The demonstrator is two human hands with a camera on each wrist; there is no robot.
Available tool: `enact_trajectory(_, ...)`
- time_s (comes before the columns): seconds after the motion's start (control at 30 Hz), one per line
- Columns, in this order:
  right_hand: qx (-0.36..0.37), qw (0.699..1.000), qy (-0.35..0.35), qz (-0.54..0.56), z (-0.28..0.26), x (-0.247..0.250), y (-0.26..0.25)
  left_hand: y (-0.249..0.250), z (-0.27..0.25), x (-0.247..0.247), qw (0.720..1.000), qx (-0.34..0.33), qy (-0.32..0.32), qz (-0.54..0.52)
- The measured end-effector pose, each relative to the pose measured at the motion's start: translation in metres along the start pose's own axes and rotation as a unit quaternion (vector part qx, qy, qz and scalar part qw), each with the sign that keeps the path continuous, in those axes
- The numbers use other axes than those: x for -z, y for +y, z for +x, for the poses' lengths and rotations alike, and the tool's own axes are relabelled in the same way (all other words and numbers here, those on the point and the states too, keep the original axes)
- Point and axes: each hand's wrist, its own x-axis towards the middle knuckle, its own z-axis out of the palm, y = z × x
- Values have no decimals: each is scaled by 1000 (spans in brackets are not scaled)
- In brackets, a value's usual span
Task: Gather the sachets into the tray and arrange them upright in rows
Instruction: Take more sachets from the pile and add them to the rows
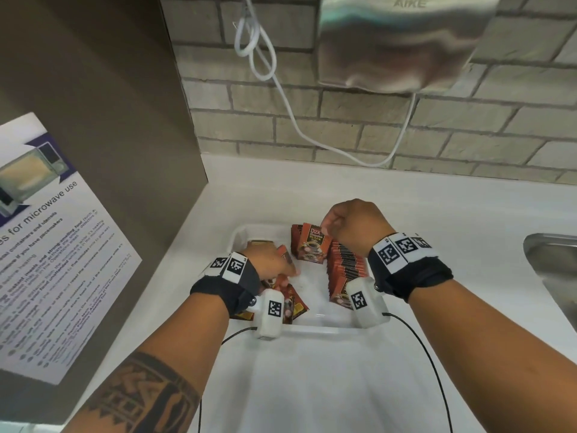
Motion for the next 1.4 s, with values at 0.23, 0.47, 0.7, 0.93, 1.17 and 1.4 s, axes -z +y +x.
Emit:
enact_trajectory(0.23, -68, 992, -49, -96, 11, -27, -2, 35, 1, -13, 987, -6, -48, 153)
enact_trajectory(0.47, -78, 981, -72, -160, 21, -41, 1, 34, 27, -22, 991, -7, -105, 82)
enact_trajectory(0.7, -78, 981, -85, -156, 28, -42, 5, 35, 34, -22, 987, -6, -121, 110)
enact_trajectory(0.93, -79, 985, -86, -129, 30, -41, 8, 35, 37, -21, 989, 12, -115, 91)
enact_trajectory(1.17, -80, 987, -86, -111, 31, -35, 9, 38, 32, -21, 989, 26, -119, 84)
enact_trajectory(1.4, -75, 995, -51, -36, 28, -27, 11, 36, 21, -10, 992, 23, -117, 29)
